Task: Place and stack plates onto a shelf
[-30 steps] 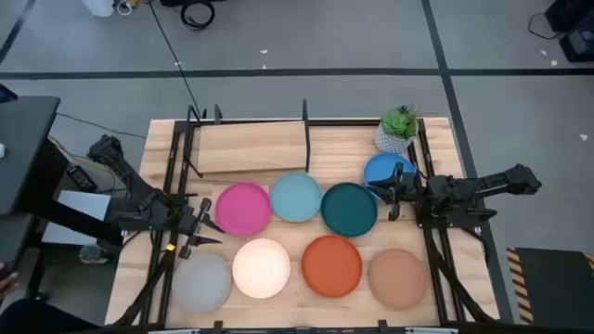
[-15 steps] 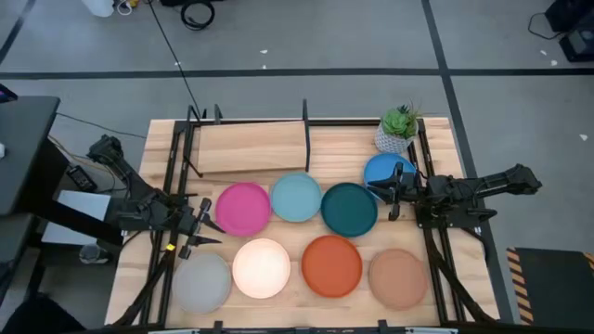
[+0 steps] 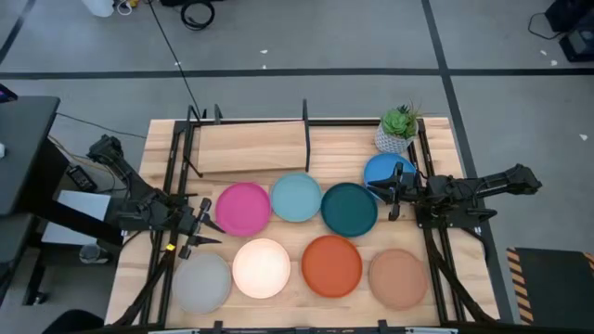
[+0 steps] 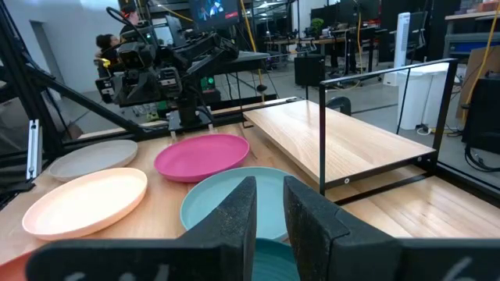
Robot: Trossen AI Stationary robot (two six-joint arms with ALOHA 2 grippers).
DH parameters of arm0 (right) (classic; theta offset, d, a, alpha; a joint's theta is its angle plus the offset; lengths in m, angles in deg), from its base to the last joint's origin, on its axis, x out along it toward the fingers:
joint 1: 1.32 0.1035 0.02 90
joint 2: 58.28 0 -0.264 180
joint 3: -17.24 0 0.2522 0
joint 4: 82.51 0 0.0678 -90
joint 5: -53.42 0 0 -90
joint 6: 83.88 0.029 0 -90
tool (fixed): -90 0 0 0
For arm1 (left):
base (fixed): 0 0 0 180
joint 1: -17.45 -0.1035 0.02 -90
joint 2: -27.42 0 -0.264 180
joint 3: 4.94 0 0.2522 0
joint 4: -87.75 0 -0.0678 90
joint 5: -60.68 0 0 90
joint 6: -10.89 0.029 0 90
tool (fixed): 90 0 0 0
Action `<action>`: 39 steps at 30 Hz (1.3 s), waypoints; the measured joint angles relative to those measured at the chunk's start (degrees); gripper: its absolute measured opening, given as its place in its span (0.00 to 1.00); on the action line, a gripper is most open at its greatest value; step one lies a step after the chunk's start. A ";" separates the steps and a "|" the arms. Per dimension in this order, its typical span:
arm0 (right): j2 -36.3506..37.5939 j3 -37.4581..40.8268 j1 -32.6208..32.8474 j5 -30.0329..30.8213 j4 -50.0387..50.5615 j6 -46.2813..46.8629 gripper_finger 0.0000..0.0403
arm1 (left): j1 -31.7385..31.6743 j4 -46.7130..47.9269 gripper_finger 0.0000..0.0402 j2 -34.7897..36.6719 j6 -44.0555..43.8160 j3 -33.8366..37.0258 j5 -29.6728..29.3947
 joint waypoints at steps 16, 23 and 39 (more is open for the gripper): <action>0.00 0.02 0.01 0.01 0.01 0.00 0.18 | 0.02 0.00 0.35 0.00 0.00 -0.01 0.00; 0.01 0.02 0.01 0.00 0.00 0.00 0.18 | 0.02 0.00 0.35 -0.01 0.00 0.00 0.00; 0.02 0.02 0.02 0.02 -0.08 0.00 0.18 | 0.00 -13.44 0.35 0.01 -3.28 0.00 0.08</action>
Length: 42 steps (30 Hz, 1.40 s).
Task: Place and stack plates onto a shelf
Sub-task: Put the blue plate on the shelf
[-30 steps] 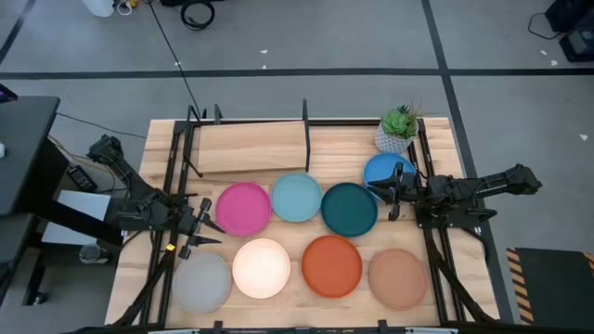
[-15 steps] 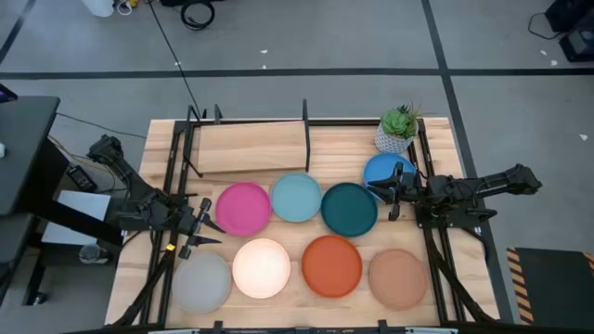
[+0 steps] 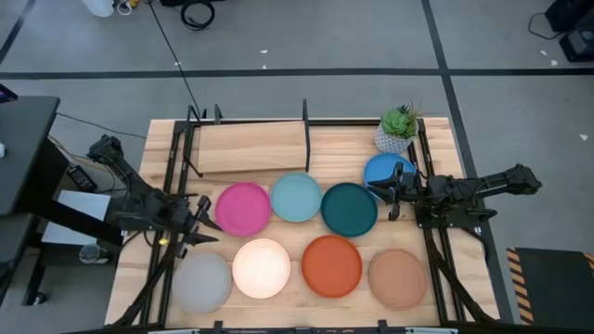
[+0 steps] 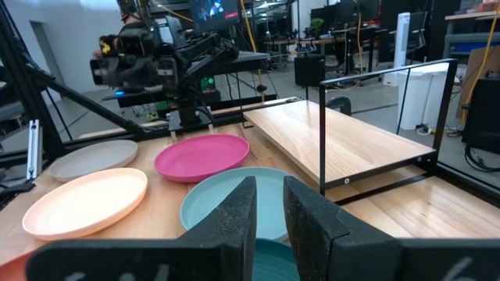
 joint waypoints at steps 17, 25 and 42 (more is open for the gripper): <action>-0.02 0.00 -0.01 0.04 -0.50 -0.23 0.18 | -0.07 -5.90 0.35 -0.02 -4.76 0.00 1.88; -0.02 0.00 -0.11 0.88 -12.54 -4.07 0.18 | -0.07 -5.56 0.35 -0.04 7.28 0.00 11.49; -13.10 -8.93 -0.17 -3.98 1.87 3.10 0.15 | -0.11 -16.65 0.35 -0.04 21.20 0.00 -11.16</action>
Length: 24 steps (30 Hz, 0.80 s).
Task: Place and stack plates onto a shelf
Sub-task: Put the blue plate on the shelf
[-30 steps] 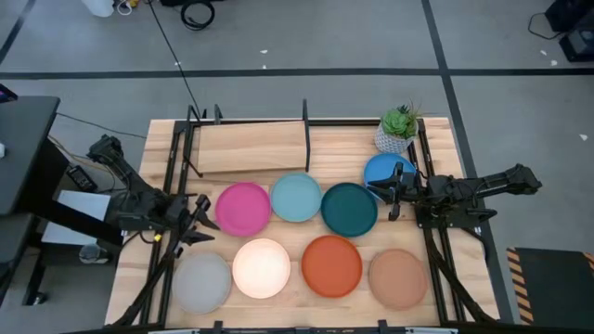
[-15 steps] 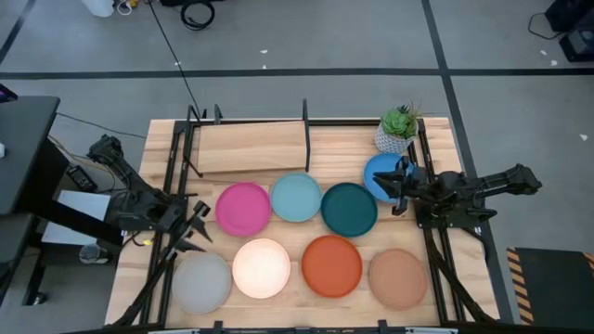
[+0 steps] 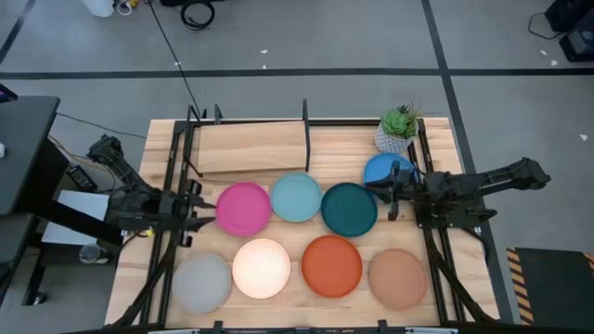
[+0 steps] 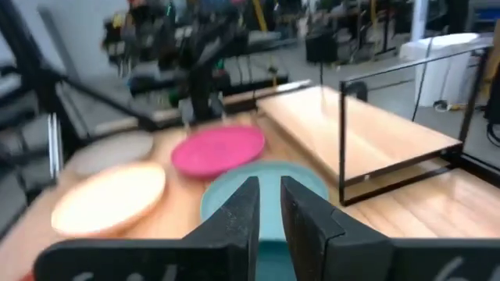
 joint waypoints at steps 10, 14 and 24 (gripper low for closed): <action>-21.18 -14.41 -2.62 8.43 16.26 3.47 0.15 | 0.00 -0.66 0.35 0.00 5.86 0.00 5.32; -29.35 -21.64 -5.40 8.57 30.58 11.90 0.15 | 0.00 -0.48 0.35 -1.48 6.69 0.00 5.80; -45.27 -32.88 -5.43 -5.94 60.01 12.40 0.15 | 0.00 -4.92 0.35 -8.39 5.34 0.00 7.30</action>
